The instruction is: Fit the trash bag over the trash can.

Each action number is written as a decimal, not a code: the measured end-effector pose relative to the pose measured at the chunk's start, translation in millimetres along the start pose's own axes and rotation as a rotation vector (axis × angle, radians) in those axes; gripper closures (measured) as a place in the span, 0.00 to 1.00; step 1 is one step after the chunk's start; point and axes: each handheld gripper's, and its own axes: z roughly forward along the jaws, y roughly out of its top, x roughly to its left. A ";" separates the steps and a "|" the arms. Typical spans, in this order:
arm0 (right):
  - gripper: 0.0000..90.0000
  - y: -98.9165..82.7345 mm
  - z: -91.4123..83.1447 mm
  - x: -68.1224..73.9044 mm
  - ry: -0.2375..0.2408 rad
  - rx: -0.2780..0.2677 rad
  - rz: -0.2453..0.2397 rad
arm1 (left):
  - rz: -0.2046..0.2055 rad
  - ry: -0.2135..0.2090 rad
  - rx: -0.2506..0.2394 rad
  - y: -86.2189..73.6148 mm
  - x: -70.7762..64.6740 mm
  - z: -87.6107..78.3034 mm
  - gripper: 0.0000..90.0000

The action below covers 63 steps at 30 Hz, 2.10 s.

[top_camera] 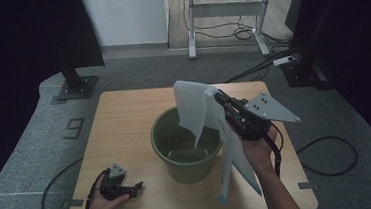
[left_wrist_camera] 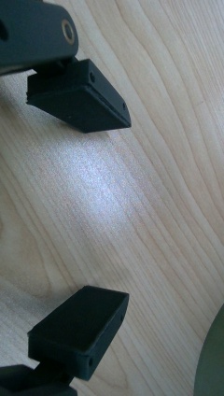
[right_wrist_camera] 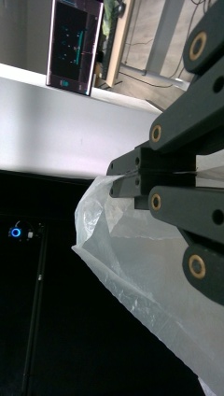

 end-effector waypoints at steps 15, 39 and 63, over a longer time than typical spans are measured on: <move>0.99 -28.9 15.1 13.9 -0.013 0.056 -0.029 | -0.009 -0.003 0.005 0.8 -0.1 -0.3 0.16; 0.98 -71.4 12.9 23.4 0.002 0.143 -0.029 | -0.010 -0.002 0.006 1.1 -0.1 -0.3 0.16; 0.98 -120.7 -1.1 44.1 0.080 0.226 0.020 | -0.008 0.004 0.007 1.2 -1.3 0.2 0.16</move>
